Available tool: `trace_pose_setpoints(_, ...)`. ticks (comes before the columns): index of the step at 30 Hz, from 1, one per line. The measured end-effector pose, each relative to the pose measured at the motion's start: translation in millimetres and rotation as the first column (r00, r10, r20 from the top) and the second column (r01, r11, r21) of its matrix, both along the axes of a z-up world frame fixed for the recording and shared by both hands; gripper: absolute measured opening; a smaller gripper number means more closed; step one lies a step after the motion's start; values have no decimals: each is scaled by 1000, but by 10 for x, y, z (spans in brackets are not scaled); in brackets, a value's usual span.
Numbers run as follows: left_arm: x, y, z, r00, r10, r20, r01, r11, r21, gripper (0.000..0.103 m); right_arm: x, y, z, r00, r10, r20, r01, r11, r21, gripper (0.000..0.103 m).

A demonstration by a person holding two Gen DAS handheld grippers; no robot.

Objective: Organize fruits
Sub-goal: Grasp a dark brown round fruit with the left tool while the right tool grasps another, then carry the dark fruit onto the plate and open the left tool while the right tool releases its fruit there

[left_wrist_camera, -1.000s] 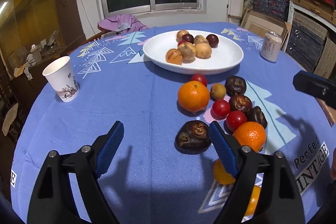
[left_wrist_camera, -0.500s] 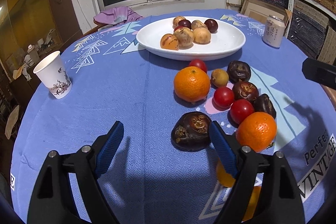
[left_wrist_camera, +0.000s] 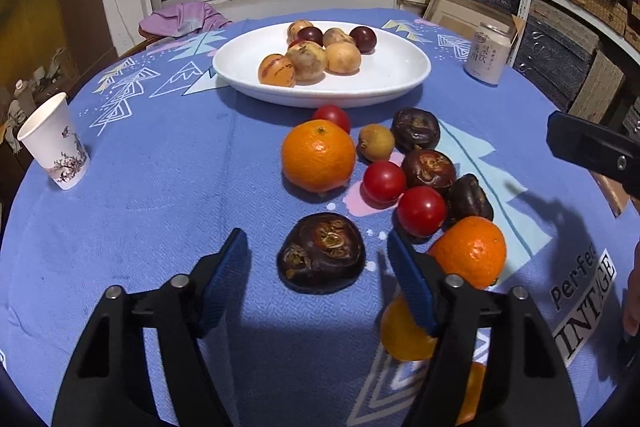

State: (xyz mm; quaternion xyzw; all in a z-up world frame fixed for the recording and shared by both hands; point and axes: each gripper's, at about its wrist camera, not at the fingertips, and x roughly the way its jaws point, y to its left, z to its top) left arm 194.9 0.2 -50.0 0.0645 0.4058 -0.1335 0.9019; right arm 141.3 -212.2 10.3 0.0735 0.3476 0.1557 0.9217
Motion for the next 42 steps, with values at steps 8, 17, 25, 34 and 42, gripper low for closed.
trace_pose_setpoints(8,59,216,3,994,106,22,-107,990,90,64,5,-26,3,1000,-7,-5,7,1000,6,71)
trace_pose_setpoints(17,96,239,-58,996,82,-33,-80,995,52,48,45,42,-90,999,23,-49,-24,999,-23,71)
trace_pose_setpoints(25,78,222,-68,996,89,-27,-88,995,53,48,229,4,-322,983,47,-175,-34,996,78,67)
trace_pose_setpoints(34,76,216,-72,995,92,-28,-90,995,53,48,346,64,-460,970,65,-236,-41,994,102,53)
trace_pose_setpoints(42,80,223,-81,995,96,-35,-94,994,46,48,369,65,-513,964,76,-254,-46,992,120,52)
